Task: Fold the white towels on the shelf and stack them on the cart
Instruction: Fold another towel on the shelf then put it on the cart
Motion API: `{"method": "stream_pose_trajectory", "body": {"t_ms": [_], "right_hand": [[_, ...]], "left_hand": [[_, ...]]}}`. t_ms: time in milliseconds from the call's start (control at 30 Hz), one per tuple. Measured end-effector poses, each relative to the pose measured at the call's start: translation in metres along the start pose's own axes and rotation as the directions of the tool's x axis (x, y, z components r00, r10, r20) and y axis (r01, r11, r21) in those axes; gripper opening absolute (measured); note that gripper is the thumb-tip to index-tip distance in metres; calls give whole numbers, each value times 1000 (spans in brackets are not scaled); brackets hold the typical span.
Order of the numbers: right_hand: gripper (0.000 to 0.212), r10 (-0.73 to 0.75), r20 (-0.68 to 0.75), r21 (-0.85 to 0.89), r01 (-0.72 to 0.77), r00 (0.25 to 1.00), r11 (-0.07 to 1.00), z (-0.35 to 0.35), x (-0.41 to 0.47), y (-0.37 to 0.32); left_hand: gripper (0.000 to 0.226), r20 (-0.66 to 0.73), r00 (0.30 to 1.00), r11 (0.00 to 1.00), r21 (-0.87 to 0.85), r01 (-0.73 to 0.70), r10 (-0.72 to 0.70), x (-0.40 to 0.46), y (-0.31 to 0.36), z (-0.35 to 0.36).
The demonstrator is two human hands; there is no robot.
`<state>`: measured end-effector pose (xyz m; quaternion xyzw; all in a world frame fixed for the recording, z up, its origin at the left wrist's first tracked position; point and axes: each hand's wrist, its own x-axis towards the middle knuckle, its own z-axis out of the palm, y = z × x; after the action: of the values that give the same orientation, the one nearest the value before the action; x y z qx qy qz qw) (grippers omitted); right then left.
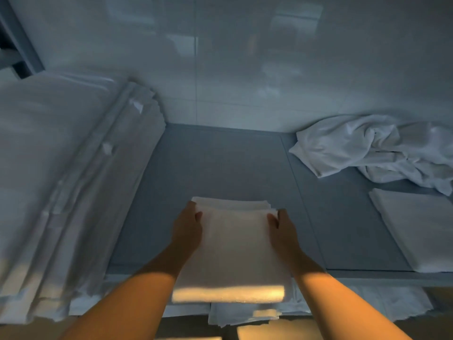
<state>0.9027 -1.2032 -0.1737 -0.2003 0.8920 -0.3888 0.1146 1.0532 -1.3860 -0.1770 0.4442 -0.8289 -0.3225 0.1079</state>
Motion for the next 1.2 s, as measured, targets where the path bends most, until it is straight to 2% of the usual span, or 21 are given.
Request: {"method": "stream_pose_trajectory", "body": {"t_ms": [167,300,433,500,533,567,633,667,700,733,767,833,967,1067,1133,1200], "right_hand": [[24,28,-95,-55,-33,995,998,6,18,-15],[23,88,-105,-137,-102,991,985,16,31,-22],[23,140,-123,-204,-163,983,965,20,37,-27],[29,189,-140,-176,-213,972,961,18,36,-30],[32,192,-175,-191,-224,966,956,16,35,-30],[35,137,-224,-260,-195,965,946,15,33,-31],[39,-125,-252,-422,7,960,907,20,26,-35],[40,-276,-181,-460,166,944,872,27,20,-39],[39,-390,-65,-461,319,918,828,37,14,-44],[40,-441,81,-444,429,894,787,50,8,-49],[43,-416,214,-434,467,884,770,60,2,-46],[49,-374,300,-471,477,878,742,72,-2,-36],[53,-319,254,-581,408,913,704,56,0,-18],[55,-180,202,-615,268,963,742,38,0,-7],[57,-90,215,-649,211,972,731,29,0,-5],[58,-56,229,-690,202,972,695,27,-3,-9]], "left_hand": [[38,-107,994,997,-71,-28,20,26,0,-1],[37,-101,995,1000,-5,5,-6,43,-1,8],[35,-83,995,992,107,62,-53,50,7,12],[40,-106,992,962,256,99,-73,48,11,9],[38,-151,988,931,354,82,-30,44,13,7],[37,-199,977,910,415,15,74,39,15,6],[35,-215,909,871,429,-240,357,27,22,11],[36,-174,868,836,409,-365,465,21,25,17],[40,-69,857,798,407,-444,511,13,26,22],[45,53,862,772,422,-476,503,8,25,27],[49,149,869,753,445,-485,472,4,23,36],[53,175,882,748,475,-464,437,4,11,43],[63,159,905,745,522,-416,395,5,-3,33],[67,139,943,779,534,-329,302,2,-20,21],[65,132,957,785,548,-289,260,-1,-19,14],[59,87,944,788,530,-314,318,-9,-8,10]]}}
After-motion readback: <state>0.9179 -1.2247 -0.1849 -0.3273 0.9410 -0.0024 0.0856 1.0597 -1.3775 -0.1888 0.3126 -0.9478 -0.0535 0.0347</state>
